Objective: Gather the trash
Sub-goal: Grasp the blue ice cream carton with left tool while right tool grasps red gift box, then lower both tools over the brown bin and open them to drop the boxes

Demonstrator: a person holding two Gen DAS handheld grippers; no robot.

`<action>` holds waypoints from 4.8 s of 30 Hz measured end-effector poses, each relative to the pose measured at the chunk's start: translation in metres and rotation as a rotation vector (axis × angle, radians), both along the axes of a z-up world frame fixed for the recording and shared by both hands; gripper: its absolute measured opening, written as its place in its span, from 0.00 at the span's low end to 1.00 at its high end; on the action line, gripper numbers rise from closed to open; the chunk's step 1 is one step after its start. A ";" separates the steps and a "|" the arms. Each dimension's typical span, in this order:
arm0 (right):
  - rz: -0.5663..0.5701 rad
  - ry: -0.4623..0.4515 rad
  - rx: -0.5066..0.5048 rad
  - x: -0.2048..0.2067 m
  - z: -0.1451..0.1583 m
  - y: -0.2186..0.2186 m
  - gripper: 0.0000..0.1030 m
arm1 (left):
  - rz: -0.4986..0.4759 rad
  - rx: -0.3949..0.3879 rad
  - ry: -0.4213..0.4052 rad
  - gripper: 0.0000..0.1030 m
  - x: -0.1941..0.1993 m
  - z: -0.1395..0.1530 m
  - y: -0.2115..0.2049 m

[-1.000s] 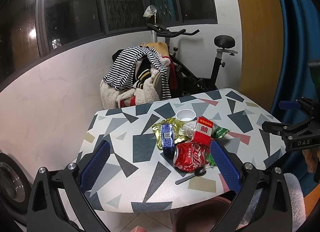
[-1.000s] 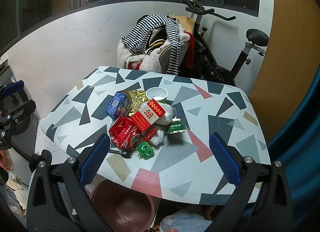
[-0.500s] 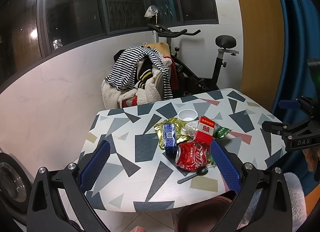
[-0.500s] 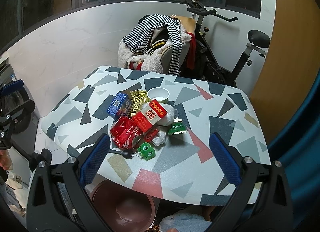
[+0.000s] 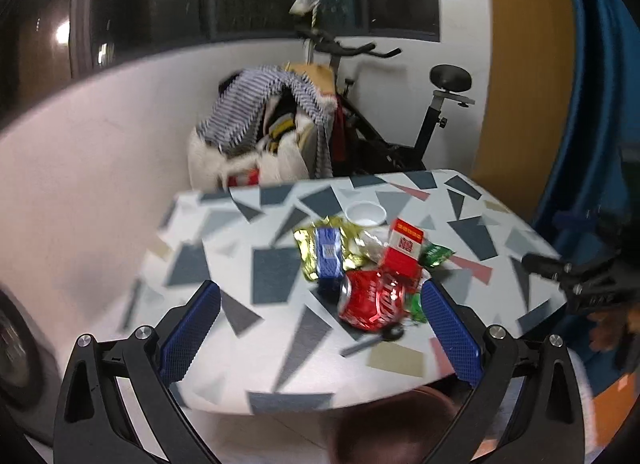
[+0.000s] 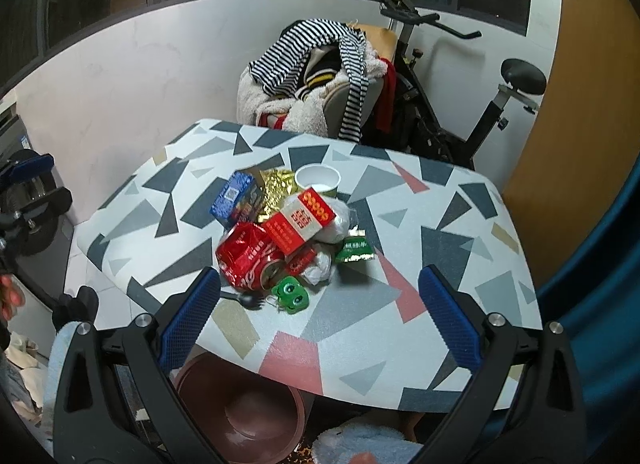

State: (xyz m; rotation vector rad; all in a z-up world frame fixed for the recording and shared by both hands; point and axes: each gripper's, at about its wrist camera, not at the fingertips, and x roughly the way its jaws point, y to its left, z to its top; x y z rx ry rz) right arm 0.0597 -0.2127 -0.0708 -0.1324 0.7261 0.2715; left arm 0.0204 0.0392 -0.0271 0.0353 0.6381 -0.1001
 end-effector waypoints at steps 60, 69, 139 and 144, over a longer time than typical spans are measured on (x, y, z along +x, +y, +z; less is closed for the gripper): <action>-0.106 0.088 0.180 0.081 -0.083 -0.037 0.66 | -0.110 -0.138 0.237 0.37 0.212 -0.124 -0.016; -0.067 0.068 0.203 0.042 -0.081 -0.033 0.66 | -0.184 -0.164 0.145 0.37 0.119 -0.071 -0.008; 0.151 0.361 -0.013 -0.058 -0.290 0.058 0.90 | 0.005 -0.124 0.167 0.84 -0.066 -0.235 -0.005; 0.098 0.320 0.044 -0.056 -0.276 0.045 0.94 | 0.018 -0.129 0.166 0.84 -0.065 -0.236 -0.002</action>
